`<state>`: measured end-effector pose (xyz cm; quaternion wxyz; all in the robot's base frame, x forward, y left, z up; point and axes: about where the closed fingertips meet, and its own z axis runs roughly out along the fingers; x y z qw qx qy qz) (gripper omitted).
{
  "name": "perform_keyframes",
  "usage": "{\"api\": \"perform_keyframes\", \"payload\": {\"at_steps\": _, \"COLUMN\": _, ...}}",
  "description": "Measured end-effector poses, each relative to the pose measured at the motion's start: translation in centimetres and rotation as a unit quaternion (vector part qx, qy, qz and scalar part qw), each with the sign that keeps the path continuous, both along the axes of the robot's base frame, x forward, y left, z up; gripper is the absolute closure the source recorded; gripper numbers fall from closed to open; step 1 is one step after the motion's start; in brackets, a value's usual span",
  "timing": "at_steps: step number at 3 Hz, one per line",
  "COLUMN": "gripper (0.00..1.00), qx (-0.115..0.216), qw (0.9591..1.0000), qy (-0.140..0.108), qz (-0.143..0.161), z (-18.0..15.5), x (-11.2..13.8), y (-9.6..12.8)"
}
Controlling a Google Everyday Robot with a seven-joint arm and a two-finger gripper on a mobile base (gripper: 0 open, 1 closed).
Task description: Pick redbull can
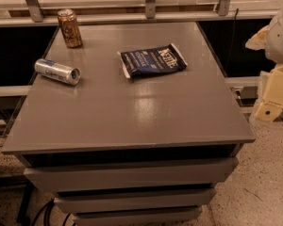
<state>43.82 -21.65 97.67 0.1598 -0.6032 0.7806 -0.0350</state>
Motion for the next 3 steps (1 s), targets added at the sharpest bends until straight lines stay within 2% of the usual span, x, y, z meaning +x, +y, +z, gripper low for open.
{"api": "perform_keyframes", "payload": {"at_steps": 1, "gripper": 0.0, "qx": 0.005, "qw": 1.0, "qy": -0.007, "qz": -0.003, "z": 0.2, "x": 0.1, "y": 0.1}}
{"api": "perform_keyframes", "payload": {"at_steps": 3, "gripper": 0.0, "qx": 0.037, "qw": 0.9988, "qy": -0.008, "qz": 0.032, "z": 0.1, "x": 4.6, "y": 5.0}}
